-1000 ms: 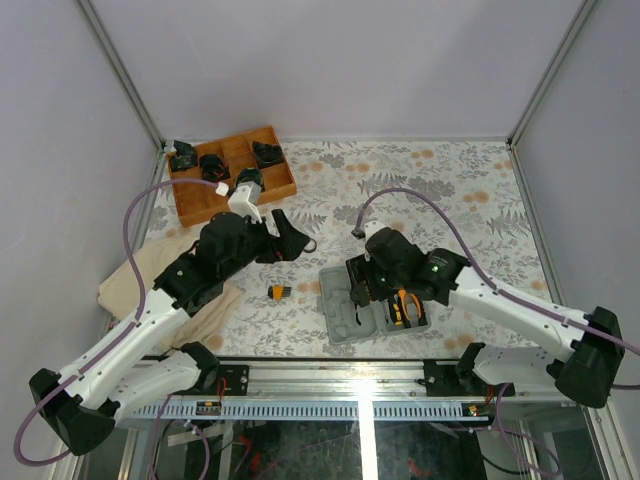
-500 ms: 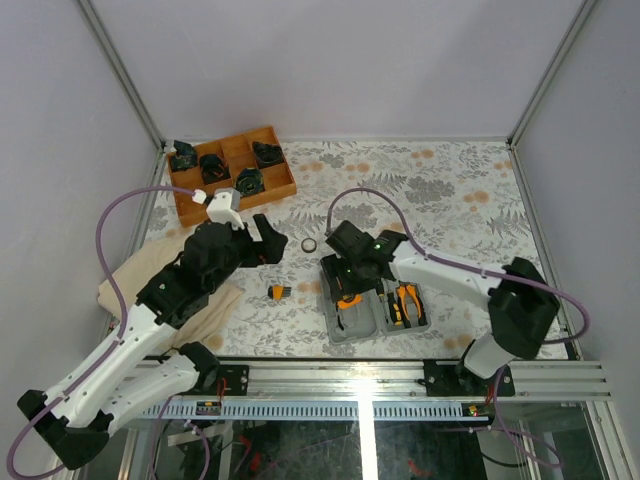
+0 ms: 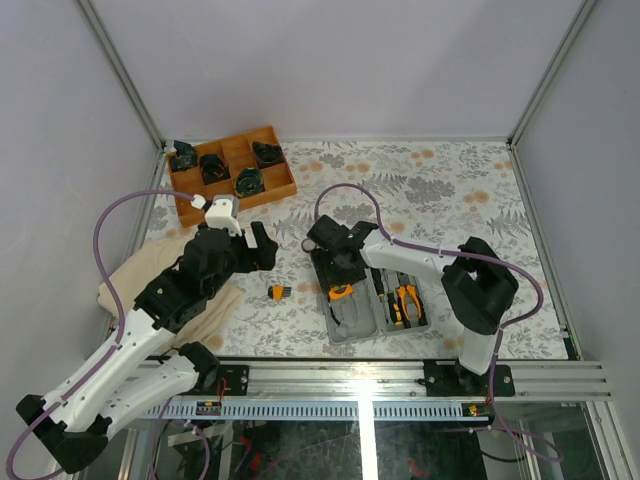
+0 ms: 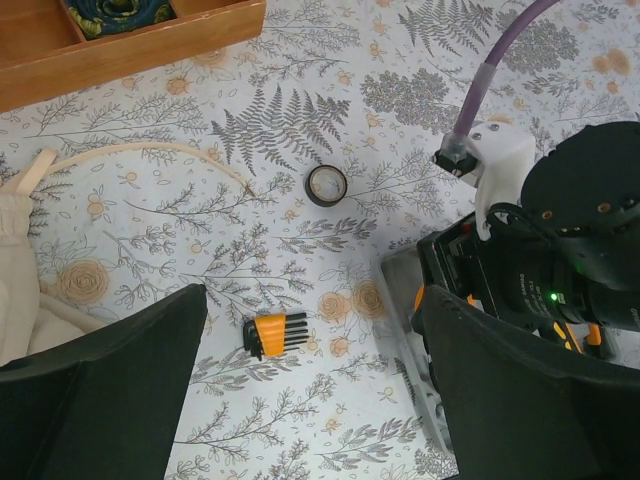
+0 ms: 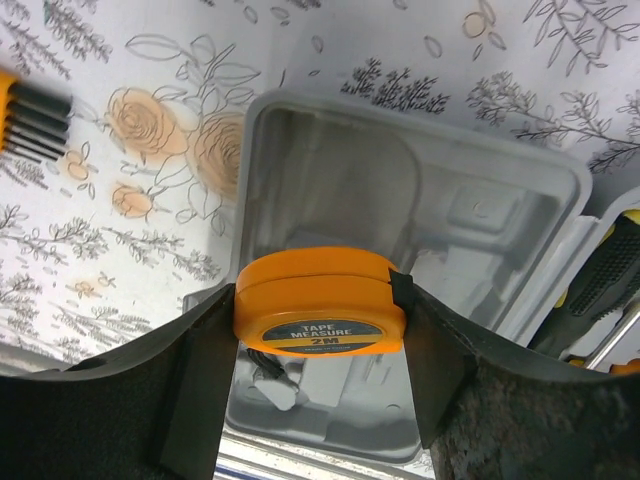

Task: Sort the tools into containers
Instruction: Place the engineering item in the storage box.

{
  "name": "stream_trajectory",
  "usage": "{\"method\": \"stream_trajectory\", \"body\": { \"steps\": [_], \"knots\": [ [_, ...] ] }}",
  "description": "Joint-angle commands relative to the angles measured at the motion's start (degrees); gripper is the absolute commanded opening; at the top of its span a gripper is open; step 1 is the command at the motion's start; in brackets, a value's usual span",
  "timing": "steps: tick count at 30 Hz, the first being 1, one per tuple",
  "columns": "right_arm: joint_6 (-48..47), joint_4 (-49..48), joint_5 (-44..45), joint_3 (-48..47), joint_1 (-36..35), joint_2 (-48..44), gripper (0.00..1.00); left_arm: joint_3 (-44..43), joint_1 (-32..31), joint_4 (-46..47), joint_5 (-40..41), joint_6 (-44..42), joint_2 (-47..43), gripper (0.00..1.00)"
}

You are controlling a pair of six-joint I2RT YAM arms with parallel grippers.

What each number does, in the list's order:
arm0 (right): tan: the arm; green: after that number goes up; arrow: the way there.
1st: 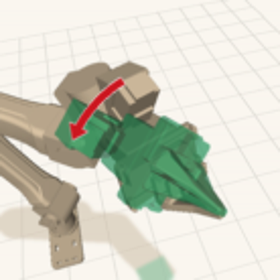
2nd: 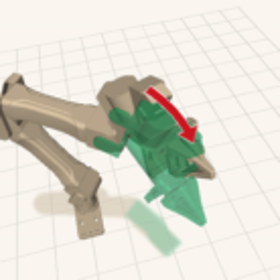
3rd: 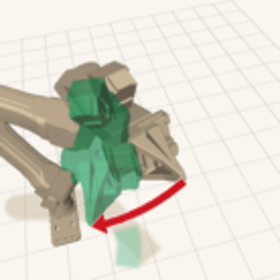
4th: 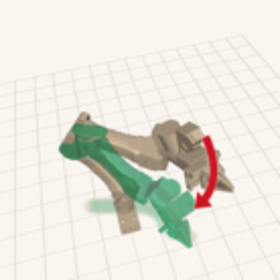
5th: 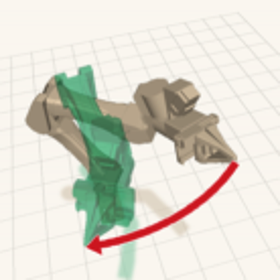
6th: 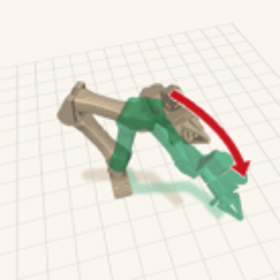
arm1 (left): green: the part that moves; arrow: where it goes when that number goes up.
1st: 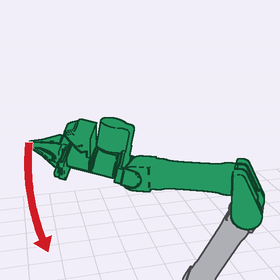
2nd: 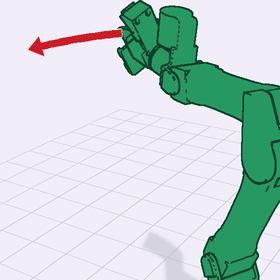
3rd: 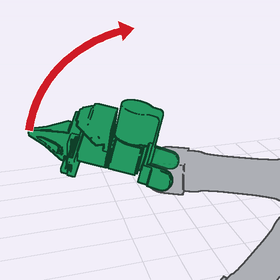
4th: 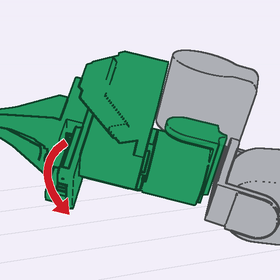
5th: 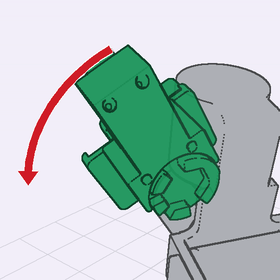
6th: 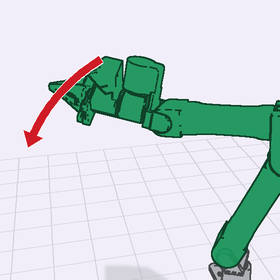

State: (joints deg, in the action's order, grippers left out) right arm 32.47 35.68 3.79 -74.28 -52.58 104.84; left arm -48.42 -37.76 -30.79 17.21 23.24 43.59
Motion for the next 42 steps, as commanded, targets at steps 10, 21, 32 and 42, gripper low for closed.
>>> {"method": "stream_trajectory", "body": {
  "steps": [10, 21, 32, 42],
  "knots": [
    [2.76, -1.83, 3.66, -4.83, 2.85, 3.13, 0.32, 0.61, 0.43, 0.53, 1.17, -1.56, -0.88, 0.87],
    [3.5, -2.87, 2.99, -5.63, 3.09, 5.56, 0.4, 0.6, 0.4, 0.57, 0.73, -1.54, -0.57, 0.87],
    [4.37, -2.81, 2.18, -4.81, 3.1, 6.6, 0.54, 0.61, 0.4, 0.68, 0.03, -1.62, -0.04, 0.87],
    [4.59, -2.47, 0.42, -4.18, 3.22, 4.51, 0.73, 0.61, 0.43, 0.73, -0.64, -1.63, 0.53, 0.87]
  ]
}}
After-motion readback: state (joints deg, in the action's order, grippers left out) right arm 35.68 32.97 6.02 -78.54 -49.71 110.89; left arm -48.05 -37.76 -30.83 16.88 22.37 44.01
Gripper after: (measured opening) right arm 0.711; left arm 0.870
